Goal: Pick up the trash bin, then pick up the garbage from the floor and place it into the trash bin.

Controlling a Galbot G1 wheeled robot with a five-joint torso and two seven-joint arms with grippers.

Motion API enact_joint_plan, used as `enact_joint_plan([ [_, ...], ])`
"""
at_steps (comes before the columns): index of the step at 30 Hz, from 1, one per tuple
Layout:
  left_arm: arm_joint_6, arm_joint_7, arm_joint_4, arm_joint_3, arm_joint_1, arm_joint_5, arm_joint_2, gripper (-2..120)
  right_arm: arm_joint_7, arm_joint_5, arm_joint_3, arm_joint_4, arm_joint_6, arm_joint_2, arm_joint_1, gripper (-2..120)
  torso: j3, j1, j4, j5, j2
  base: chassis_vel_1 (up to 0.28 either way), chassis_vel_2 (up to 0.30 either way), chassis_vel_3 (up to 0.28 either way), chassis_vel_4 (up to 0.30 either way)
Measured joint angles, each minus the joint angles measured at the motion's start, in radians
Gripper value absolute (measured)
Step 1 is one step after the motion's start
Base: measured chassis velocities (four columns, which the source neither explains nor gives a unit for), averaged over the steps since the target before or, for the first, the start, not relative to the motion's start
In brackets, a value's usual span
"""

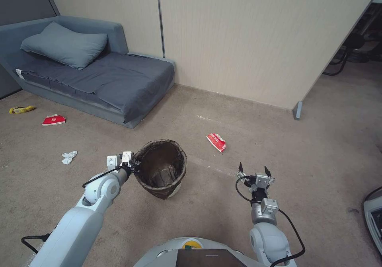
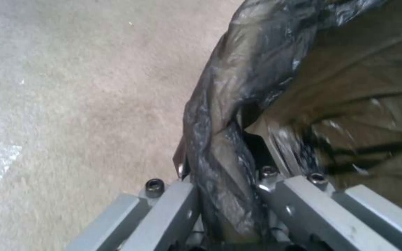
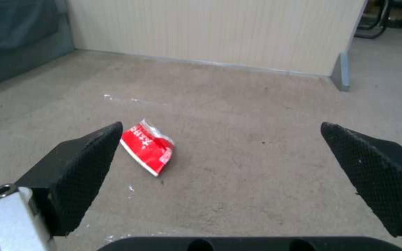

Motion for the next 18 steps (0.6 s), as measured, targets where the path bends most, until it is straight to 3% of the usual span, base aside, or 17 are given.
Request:
enact_joint_plan([
  [11,-0.003,0.035,-0.173,-0.077,0.074,-0.007,0.032,0,0.005,-0.001,0.001,0.001,-0.003,-0.003,0.002,100,-0.001,0.000,0.0000,0.0017,0.000,0.000,0.000,0.000,0.000],
  [18,-0.007,0.046,-0.334,-0.126,0.109,-0.010,0.052,0,0.004,-0.002,0.000,0.005,-0.006,-0.006,0.003,100,-0.001,0.000,0.0001,0.0020,0.000,0.000,0.000,0.000,0.000],
])
